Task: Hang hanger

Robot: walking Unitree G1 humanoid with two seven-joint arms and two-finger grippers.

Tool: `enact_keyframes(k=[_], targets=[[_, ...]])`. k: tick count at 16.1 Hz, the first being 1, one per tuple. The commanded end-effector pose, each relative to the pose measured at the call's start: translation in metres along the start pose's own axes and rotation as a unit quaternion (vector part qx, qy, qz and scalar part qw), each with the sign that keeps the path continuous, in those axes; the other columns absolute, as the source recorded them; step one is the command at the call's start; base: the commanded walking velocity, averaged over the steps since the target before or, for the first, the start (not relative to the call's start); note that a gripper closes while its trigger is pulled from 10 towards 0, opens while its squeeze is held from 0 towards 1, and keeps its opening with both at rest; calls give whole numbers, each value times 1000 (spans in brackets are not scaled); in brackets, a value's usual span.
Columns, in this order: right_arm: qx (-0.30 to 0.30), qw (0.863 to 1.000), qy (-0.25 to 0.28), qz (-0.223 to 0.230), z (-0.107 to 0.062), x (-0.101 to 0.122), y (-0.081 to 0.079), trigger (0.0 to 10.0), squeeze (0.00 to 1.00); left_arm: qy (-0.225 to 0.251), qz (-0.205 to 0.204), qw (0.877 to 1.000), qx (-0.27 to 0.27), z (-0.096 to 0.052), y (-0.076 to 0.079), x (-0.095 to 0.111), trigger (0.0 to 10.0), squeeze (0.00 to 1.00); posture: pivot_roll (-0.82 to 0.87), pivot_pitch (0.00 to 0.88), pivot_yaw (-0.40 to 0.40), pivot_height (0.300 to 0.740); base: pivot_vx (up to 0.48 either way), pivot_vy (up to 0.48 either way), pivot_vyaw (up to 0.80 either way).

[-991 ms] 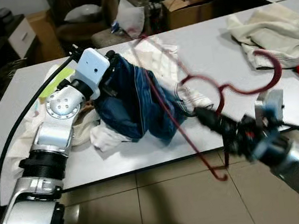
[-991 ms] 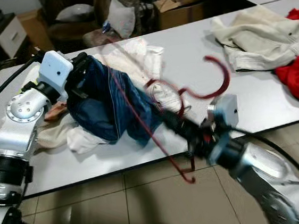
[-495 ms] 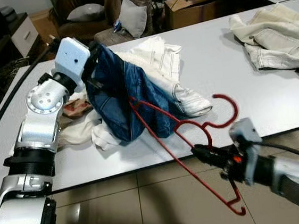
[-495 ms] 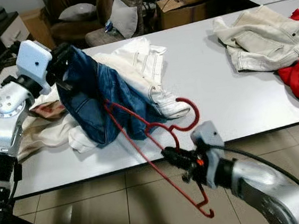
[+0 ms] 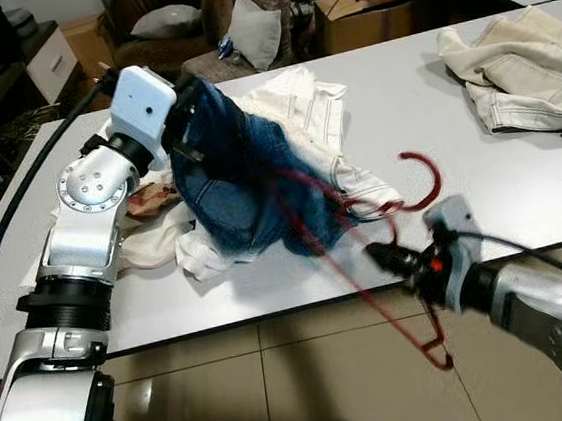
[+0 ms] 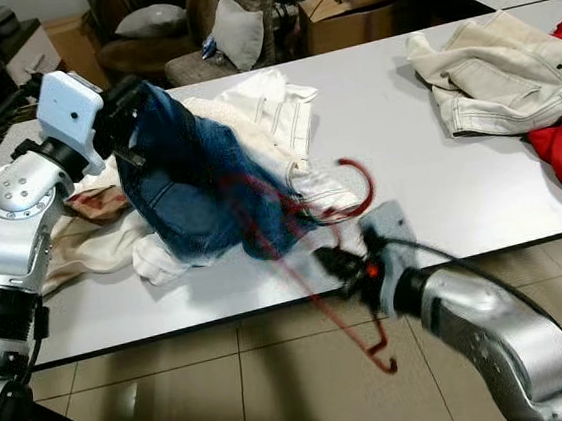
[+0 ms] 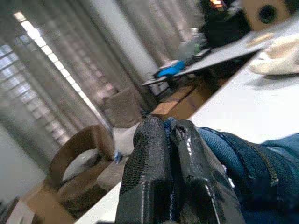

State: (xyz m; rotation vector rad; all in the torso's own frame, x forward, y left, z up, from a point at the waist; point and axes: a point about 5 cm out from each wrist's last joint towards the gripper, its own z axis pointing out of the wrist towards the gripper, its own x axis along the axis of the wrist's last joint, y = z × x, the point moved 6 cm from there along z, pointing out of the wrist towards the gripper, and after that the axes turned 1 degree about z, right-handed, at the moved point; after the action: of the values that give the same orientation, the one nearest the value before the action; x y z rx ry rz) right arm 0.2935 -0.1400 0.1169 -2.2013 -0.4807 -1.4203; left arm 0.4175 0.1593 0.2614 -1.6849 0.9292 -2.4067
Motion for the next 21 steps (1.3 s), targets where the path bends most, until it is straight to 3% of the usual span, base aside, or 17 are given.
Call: enact_keyframes(k=[1,2,4,5,6,7,8,9,10,11,12,14,16,18,19,20,21], targets=[[-110,994,17,3,-4,10,45,10000,0,26,-7,996,79,-2,-39,16,0,0,-137,0,135,740,0,0,0],[-143,989,36,-9,-8,21,60,10000,0,32,-14,994,100,-3,-47,19,0,0,-138,0,135,740,0,0,0],[-204,970,129,-11,-24,65,88,10000,0,58,-27,989,134,-6,-61,29,0,0,-135,0,129,740,0,0,0],[-216,960,176,-12,-33,84,93,10000,0,73,-38,985,149,-10,-65,33,0,0,-135,0,129,740,0,0,0],[-217,956,200,-9,-38,93,94,10000,0,69,-57,984,155,-15,-63,27,0,0,-133,0,126,740,0,0,0],[-214,958,190,-8,-37,86,93,10000,0,40,-73,987,136,-19,-46,8,0,0,-134,0,124,740,0,0,0],[-210,961,181,-6,-36,81,92,10000,0,32,-74,989,126,-20,-38,3,0,0,-133,0,123,740,0,0,0],[-177,973,148,-9,-27,62,78,10000,0,16,-73,993,88,-23,-10,-7,0,0,-130,0,118,740,0,0,0],[-111,985,129,-13,-19,50,51,10000,0,14,-78,995,64,-22,10,-8,0,0,-129,0,116,740,0,0,0],[-91,988,128,-12,-17,48,43,10000,0,15,-79,995,59,-22,13,-7,0,0,-127,0,114,740,0,0,0],[8,993,118,-17,-16,43,5,10000,0,22,-75,996,33,-17,24,-2,0,0,-126,0,113,740,0,0,0],[80,993,90,-18,-18,29,-21,10000,0,25,-60,998,0,-13,36,2,0,0,-133,0,124,740,0,0,0],[102,993,50,-17,-19,11,-31,10000,0,26,-29,999,-31,-14,48,6,0,0,-136,0,127,740,0,0,0],[68,998,15,0,-18,-5,-19,10000,0,26,-13,999,-41,-15,52,7,0,0,-137,0,130,740,0,0,0],[25,1000,-8,17,-17,-15,-3,10000,0,19,10,998,-54,-19,52,6,0,0,-139,0,132,740,0,0,0],[12,1000,-7,21,-18,-16,2,10000,0,9,27,997,-67,-23,52,2,2510,0,-141,0,135,740,0,0,0],[10,1000,-4,25,-18,-14,3,10000,0,-34,54,991,-116,-33,61,-15,10000,0,-140,0,135,740,0,0,0]])
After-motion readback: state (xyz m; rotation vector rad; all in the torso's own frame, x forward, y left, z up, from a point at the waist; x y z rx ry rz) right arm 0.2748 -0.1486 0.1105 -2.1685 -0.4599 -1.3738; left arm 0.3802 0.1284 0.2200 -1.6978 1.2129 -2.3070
